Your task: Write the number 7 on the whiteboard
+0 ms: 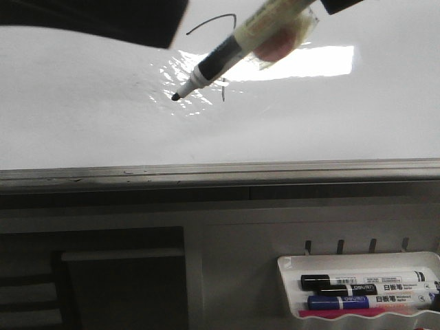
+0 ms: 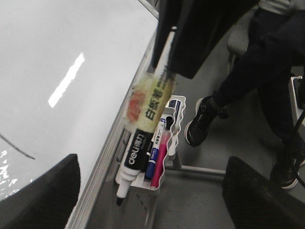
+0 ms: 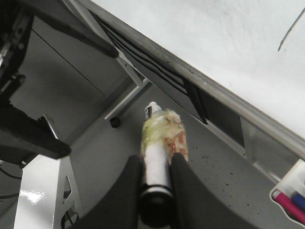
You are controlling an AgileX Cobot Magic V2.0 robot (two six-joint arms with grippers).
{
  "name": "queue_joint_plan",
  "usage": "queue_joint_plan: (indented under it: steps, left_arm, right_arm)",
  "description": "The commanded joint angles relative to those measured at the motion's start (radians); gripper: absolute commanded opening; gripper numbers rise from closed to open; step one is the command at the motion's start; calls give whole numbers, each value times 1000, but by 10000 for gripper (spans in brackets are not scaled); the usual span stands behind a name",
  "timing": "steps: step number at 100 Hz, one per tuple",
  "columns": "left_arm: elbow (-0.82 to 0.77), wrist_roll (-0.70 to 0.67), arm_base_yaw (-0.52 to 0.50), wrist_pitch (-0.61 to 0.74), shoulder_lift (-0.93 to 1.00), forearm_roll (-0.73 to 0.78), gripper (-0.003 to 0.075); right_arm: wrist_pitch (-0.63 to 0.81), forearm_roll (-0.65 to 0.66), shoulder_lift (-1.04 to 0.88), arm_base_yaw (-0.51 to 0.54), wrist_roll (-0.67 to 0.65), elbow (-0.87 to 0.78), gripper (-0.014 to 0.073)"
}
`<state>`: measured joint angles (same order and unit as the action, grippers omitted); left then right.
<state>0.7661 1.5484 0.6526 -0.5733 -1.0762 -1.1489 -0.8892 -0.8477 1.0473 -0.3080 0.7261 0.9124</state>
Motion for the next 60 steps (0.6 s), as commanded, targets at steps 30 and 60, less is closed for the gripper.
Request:
queue_joint_plan:
  steps: [30, 60]
  left_arm:
    - [91, 8, 136, 228, -128, 32, 402]
    - [101, 15, 136, 259, -165, 32, 328]
  right_arm:
    - [3, -34, -9, 4, -1, 40, -60]
    - [2, -34, -9, 4, -1, 40, -60]
